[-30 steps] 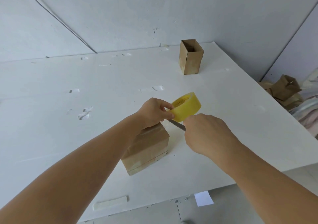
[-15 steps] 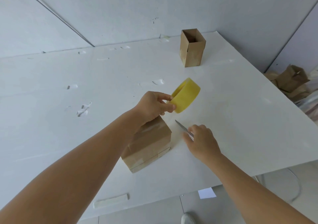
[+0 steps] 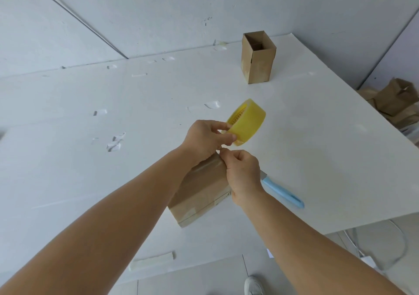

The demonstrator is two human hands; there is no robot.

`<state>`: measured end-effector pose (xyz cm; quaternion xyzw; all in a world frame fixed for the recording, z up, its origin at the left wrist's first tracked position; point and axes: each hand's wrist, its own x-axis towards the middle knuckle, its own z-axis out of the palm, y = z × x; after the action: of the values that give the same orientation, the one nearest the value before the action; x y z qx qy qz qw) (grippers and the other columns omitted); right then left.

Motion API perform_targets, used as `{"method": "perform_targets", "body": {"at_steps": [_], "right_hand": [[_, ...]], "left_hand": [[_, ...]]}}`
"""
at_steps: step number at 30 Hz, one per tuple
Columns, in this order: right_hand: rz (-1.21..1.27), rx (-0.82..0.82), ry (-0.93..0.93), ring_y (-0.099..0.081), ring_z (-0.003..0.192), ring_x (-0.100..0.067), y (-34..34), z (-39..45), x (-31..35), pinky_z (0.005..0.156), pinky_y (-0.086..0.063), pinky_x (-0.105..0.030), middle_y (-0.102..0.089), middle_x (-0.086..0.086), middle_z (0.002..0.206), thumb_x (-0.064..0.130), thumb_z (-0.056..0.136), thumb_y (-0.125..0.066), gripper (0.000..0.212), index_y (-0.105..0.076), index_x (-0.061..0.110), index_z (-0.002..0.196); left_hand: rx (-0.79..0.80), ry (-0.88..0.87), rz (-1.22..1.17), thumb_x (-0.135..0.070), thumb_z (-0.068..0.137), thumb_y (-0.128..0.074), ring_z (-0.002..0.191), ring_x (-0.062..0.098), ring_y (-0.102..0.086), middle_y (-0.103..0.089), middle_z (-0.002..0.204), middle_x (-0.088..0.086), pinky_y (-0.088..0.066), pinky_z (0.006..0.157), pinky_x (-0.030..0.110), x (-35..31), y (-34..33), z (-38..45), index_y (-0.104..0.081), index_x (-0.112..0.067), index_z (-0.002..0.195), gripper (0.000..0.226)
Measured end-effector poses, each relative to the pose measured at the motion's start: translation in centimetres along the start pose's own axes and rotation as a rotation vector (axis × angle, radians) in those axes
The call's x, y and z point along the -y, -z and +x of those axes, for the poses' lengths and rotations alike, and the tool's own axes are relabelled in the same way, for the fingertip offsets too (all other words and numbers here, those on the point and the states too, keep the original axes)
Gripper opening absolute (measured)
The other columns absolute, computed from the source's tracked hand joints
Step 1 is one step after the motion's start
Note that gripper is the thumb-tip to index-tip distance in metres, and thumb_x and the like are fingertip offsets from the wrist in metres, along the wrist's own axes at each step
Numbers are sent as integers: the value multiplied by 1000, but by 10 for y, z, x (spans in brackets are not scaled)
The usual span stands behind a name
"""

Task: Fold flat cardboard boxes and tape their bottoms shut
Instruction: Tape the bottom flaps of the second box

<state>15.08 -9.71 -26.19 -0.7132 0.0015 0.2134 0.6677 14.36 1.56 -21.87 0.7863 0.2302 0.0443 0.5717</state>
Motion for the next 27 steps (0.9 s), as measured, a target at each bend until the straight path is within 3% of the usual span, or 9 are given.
{"method": "perform_targets", "body": {"at_steps": [4, 8, 13, 17, 21, 24, 27], "right_hand": [[-2, -50, 23, -54, 63, -19, -6, -4, -1, 61, -50, -36, -61, -4, 66, 27, 86, -62, 24, -59, 8, 71], [13, -60, 11, -52, 61, -19, -6, -5, -3, 58, -48, -33, -59, -4, 65, 26, 84, -62, 23, -59, 6, 72], [4, -43, -7, -53, 62, -19, -6, -5, -5, 59, -49, -34, -58, -4, 66, 26, 84, -61, 21, -57, 11, 71], [-5, 10, -112, -42, 54, -15, -1, -1, -5, 49, -38, -25, -48, 1, 59, 28, 82, -62, 22, -52, 13, 69], [-53, 81, -272, -38, 63, -18, 0, 3, -5, 54, -31, -28, -44, 0, 67, 37, 77, -61, 23, -51, 18, 70], [-22, 157, -346, -48, 68, -18, 0, 6, -6, 62, -38, -30, -55, -1, 72, 41, 72, -63, 23, -59, 19, 76], [-48, 184, -389, -41, 63, -16, 4, 6, -12, 58, -33, -29, -53, 3, 62, 31, 75, -64, 13, -58, 21, 70]], "left_hand": [[-150, 18, -149, -29, 82, -72, 50, 12, -61, -73, 74, -6, -49, 64, 27, -4, 3, 0, -71, -29, 89, 7], [-257, -15, -261, -28, 85, -70, 66, 3, -67, -72, 70, -5, -44, 69, 21, -4, 9, -4, -73, -27, 91, 7], [-351, -80, -307, -27, 86, -69, 67, -1, -67, -73, 67, -6, -44, 73, 23, -5, 31, -28, -72, -31, 87, 5], [-365, -105, -259, -31, 85, -70, 69, -1, -64, -73, 69, -5, -44, 75, 25, 11, 47, -60, -72, -38, 87, 8], [-365, -95, -264, -30, 84, -70, 68, -2, -62, -71, 68, -6, -43, 72, 18, 24, 48, -71, -74, -31, 95, 11], [-361, -111, -273, -29, 83, -72, 71, -1, -63, -70, 66, -7, -44, 70, 7, 25, 45, -69, -74, -27, 99, 16], [-354, -125, -281, -28, 82, -74, 70, -2, -63, -70, 66, -6, -42, 68, 3, 26, 45, -67, -74, -26, 99, 17]]}}
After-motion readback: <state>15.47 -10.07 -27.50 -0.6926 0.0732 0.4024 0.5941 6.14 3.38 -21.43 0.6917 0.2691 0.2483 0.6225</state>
